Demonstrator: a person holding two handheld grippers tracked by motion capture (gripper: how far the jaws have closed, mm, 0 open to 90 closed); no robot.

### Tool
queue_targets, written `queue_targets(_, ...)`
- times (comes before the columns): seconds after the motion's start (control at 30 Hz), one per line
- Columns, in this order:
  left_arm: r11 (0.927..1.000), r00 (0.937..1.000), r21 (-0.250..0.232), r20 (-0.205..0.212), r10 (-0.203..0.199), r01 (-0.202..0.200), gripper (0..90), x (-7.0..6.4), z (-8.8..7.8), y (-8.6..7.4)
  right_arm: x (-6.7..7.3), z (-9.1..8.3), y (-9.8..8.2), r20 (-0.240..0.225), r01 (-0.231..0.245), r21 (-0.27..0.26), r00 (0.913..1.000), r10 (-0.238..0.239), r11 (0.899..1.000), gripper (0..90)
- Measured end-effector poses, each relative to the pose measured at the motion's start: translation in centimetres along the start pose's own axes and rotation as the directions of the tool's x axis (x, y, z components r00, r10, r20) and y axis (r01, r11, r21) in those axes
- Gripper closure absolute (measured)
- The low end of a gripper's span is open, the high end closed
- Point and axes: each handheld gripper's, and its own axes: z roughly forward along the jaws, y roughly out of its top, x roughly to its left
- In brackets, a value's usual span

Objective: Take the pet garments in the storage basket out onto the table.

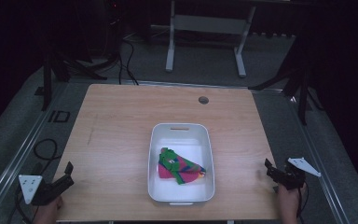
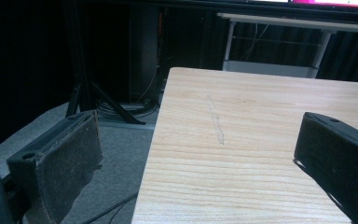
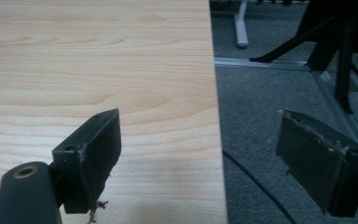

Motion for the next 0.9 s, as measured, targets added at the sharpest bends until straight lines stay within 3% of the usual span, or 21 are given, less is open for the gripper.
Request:
queue_targets(0.17,1.0000,1.0000,0.003,0.000,0.001,-0.001,1.2,0.0,0.0,0.0,0.0,0.1,0.1,-0.031,0.010,0.021,0.9995,-0.010,1.000,14.3)
queue_targets(0.3,1.0000,1.0000,0.005,0.001,-0.003,0.003,1.2,0.1,0.1,0.0,-0.2,0.4,0.2,-0.136,0.059,0.071,0.9895,-0.049,0.996,14.4)
queue_targets(0.43,1.0000,1.0000,0.004,0.003,-0.001,0.001,1.2,0.1,0.0,0.0,-0.6,0.6,0.6,-0.272,0.120,0.101,0.9581,-0.089,0.988,14.2)
queue_targets(0.57,1.0000,1.0000,0.004,0.004,-0.002,0.002,1.2,0.1,0.0,0.0,-1.2,0.7,0.9,-0.338,0.202,0.127,0.9294,-0.149,0.971,13.8)
queue_targets(0.67,1.0000,1.0000,0.005,0.003,-0.003,0.003,1.2,0.1,0.1,0.0,-1.4,0.8,0.9,-0.419,0.251,0.148,0.8920,-0.169,0.957,13.7)
queue_targets(0.77,1.0000,1.0000,0.004,0.005,-0.004,0.004,1.2,0.1,0.1,0.0,-1.2,0.8,1.0,-0.483,0.317,0.173,0.8523,-0.200,0.933,13.7)
queue_targets(0.87,1.0000,1.0000,0.005,0.005,-0.005,0.005,1.2,0.1,0.1,0.0,-0.8,0.7,1.1,-0.523,0.363,0.188,0.8234,-0.219,0.913,13.3)
queue_targets(0.9,1.0000,1.0000,0.005,0.006,-0.004,0.004,1.2,0.1,0.1,0.0,-0.6,0.7,1.2,-0.529,0.373,0.190,0.8184,-0.225,0.908,13.2)
